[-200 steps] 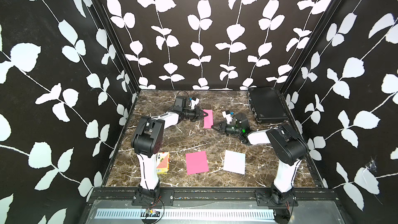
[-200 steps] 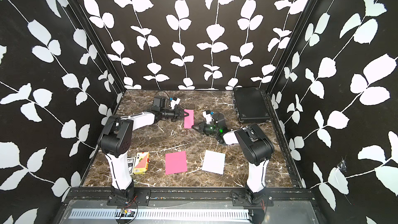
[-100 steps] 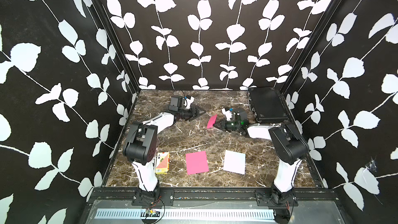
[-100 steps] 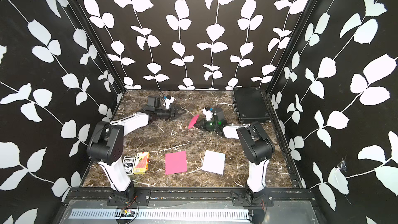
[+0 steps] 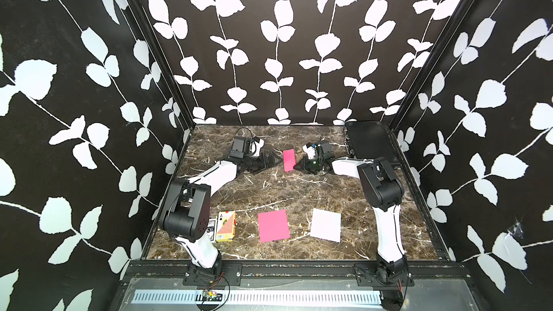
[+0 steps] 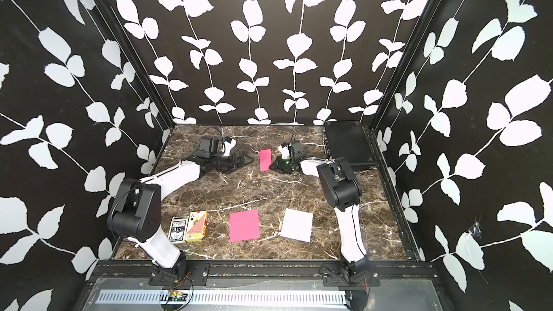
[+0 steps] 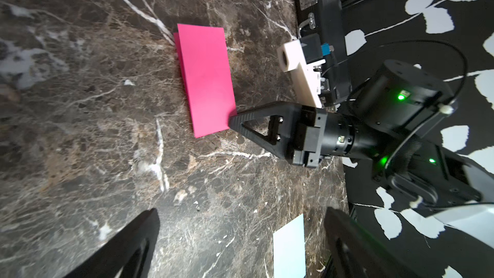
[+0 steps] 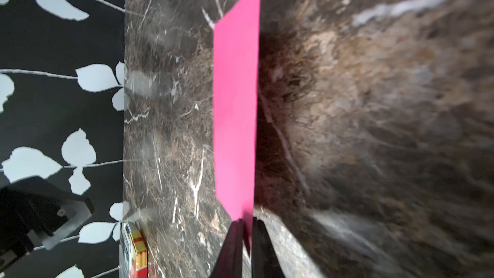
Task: Fold the square paper along the opposite sides
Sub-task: Place the paper at the center of the board.
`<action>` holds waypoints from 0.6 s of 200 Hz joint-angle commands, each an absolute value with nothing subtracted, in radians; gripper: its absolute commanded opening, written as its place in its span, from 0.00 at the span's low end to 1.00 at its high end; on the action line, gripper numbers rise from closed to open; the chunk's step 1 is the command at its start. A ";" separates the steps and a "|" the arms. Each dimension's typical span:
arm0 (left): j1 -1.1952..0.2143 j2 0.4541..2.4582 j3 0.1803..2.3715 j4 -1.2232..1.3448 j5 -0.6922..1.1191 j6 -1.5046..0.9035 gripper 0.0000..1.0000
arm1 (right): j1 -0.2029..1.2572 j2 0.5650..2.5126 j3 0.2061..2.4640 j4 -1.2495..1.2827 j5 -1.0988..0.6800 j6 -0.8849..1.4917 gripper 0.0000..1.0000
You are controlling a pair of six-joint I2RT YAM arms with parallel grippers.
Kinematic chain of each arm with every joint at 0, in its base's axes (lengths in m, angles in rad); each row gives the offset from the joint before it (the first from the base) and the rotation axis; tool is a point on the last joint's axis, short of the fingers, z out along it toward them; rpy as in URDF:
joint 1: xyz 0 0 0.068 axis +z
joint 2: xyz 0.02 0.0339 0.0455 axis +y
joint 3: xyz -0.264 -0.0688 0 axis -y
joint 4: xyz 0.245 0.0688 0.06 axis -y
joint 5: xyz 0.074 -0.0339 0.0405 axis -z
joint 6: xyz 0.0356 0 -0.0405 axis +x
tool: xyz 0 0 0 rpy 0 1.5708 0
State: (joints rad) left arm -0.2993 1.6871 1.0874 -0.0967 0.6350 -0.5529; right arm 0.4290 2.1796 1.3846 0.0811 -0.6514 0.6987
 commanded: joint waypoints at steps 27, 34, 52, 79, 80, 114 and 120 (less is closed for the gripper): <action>-0.298 1.667 1.092 -0.130 0.626 -0.546 0.99 | 0.433 2.195 1.455 -0.011 -0.572 0.677 0.20; -0.299 1.670 1.094 -0.129 0.630 -0.547 0.99 | 0.435 2.194 1.461 -0.025 -0.567 0.672 0.21; -0.299 1.683 1.106 -0.136 0.650 -0.543 0.99 | 0.437 2.192 1.475 -0.059 -0.556 0.655 0.22; -0.299 1.681 1.100 -0.129 0.640 -0.545 0.99 | 0.443 2.180 1.478 -0.098 -0.529 0.629 0.24; -0.298 1.681 1.100 -0.129 0.640 -0.545 0.99 | 0.443 2.180 1.479 -0.099 -0.527 0.628 0.24; -0.299 1.682 1.103 -0.134 0.623 -0.543 0.99 | 0.447 2.129 1.456 -0.116 -0.507 0.600 0.29; -0.300 1.681 1.102 -0.136 0.616 -0.543 0.99 | 0.451 2.102 1.439 -0.114 -0.495 0.592 0.30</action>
